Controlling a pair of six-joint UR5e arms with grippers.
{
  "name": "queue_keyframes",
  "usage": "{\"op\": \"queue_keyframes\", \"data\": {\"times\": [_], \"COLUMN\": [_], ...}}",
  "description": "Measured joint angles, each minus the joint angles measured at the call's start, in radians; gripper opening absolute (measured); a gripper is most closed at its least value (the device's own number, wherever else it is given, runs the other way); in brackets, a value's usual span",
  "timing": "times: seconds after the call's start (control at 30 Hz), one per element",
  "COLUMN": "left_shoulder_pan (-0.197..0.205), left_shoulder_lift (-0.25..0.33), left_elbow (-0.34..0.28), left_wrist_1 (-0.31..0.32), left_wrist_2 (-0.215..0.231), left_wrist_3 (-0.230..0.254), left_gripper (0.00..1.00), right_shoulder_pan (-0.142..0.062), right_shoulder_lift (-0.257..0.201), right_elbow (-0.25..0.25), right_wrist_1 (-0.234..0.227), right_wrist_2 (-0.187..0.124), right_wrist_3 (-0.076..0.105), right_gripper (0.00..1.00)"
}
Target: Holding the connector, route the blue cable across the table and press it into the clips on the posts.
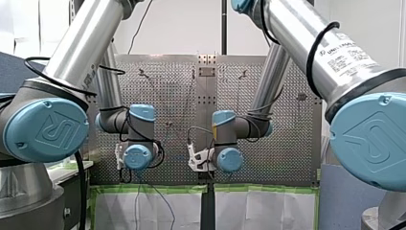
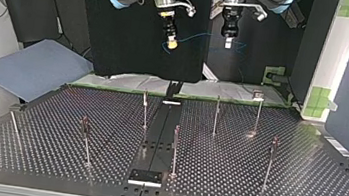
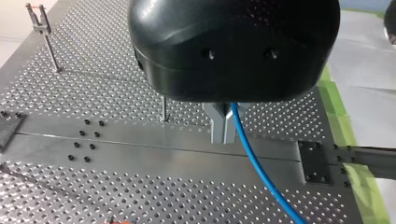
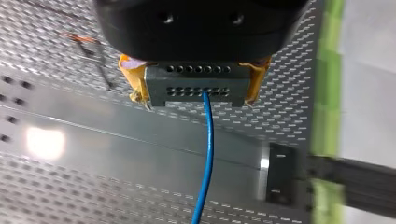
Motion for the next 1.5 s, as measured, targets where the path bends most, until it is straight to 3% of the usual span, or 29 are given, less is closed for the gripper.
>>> {"op": "queue_keyframes", "data": {"times": [0.27,0.47,0.77,0.97,1.1,1.33,1.5], "left_shoulder_pan": [0.001,0.002,-0.002,-0.006,-0.009,-0.001,0.013], "left_shoulder_lift": [0.000,0.003,-0.004,0.022,0.052,0.111,0.156], "left_elbow": [-0.006,-0.005,0.059,0.116,0.152,0.212,0.255], "left_wrist_1": [0.000,0.000,-0.064,-0.121,-0.156,-0.217,-0.261], "left_wrist_2": [0.001,0.000,-0.022,-0.031,-0.020,-0.042,-0.080], "left_wrist_3": [0.000,0.005,0.062,0.034,0.009,-0.014,-0.017], "left_gripper": [0.00,0.00,0.00,0.00,0.00,0.00,0.00], "right_shoulder_pan": [0.001,0.000,0.017,0.015,0.014,0.011,0.007], "right_shoulder_lift": [0.071,0.088,0.023,-0.024,-0.057,-0.115,-0.165], "right_elbow": [0.000,-0.012,-0.083,-0.129,-0.150,-0.185,-0.197], "right_wrist_1": [0.029,0.037,0.103,0.147,0.165,0.210,0.257], "right_wrist_2": [0.000,-0.010,-0.051,-0.097,-0.120,-0.127,-0.132], "right_wrist_3": [0.000,0.008,0.077,0.122,0.136,0.143,0.176], "right_gripper": [0.00,0.00,0.00,0.00,0.00,0.00,0.00]}}
